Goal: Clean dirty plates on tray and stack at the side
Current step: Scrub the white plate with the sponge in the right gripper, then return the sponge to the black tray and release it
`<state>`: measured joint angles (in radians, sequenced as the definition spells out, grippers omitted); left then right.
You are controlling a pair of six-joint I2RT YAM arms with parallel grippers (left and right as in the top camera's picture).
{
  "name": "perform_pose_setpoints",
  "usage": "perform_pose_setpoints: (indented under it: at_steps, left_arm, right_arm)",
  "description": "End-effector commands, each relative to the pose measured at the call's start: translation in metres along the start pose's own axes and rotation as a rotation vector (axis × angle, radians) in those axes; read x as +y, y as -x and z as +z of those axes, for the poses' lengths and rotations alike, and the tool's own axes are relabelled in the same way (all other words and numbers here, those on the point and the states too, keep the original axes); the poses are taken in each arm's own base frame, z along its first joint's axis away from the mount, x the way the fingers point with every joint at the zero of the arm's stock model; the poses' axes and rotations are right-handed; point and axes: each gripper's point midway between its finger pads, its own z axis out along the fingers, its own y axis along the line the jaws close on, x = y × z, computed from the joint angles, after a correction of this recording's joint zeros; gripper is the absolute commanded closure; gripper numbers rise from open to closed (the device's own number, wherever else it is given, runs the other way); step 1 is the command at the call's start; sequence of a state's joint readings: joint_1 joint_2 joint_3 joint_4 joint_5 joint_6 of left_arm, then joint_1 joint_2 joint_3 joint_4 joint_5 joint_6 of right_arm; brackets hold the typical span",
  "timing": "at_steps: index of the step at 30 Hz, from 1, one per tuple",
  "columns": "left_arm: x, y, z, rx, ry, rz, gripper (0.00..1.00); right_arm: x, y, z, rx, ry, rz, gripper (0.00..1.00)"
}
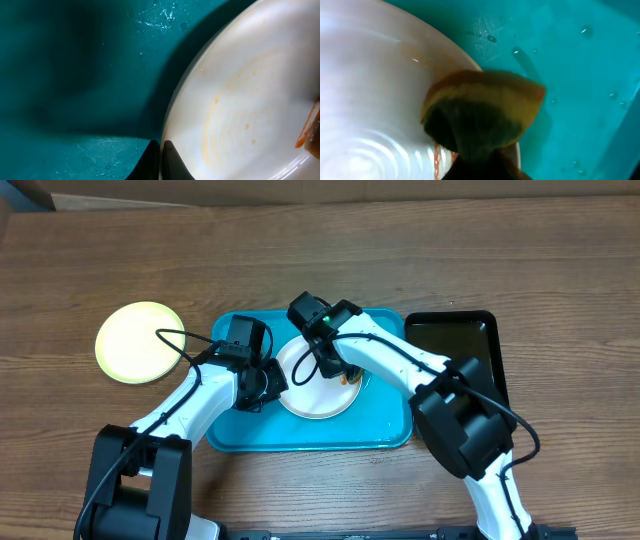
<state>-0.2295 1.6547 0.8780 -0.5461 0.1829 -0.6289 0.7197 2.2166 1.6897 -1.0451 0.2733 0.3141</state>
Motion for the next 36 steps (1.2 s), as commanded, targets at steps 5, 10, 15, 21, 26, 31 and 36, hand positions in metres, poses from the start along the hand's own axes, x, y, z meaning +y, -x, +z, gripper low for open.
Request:
perform_pose_setpoints:
  at_steps: [5,10,15,21,26,31,36]
  left_arm:
    - [-0.001,0.000,0.002,0.002,0.008,0.002,0.96]
    - [-0.001,0.000,0.001,0.002,0.007,0.002,0.96]
    - [-0.001,0.000,0.001,0.002,0.008,0.003,0.96]
    - [-0.001,0.000,0.001,0.001,0.008,0.004,0.95]
    - [0.000,0.000,0.002,0.000,0.011,0.006,0.94]
    - [0.000,0.000,0.002,0.000,0.011,0.010,0.92]
    - [0.000,0.000,0.002,0.000,0.011,0.010,0.91]
  right_arm:
    - [0.018,-0.016,0.015,0.098,0.084,0.022,0.96]
    - [0.052,-0.024,0.008,0.158,0.282,0.031,0.96]
    - [0.080,-0.020,-0.002,0.174,0.439,0.081,0.96]
    - [0.082,-0.005,-0.011,0.147,0.498,0.119,0.96]
    - [0.057,0.030,-0.060,0.075,0.626,0.101,0.96]
    - [-0.007,0.045,-0.103,0.026,0.620,0.147,0.96]
    - [-0.099,0.025,-0.095,0.081,0.414,0.274,0.96]
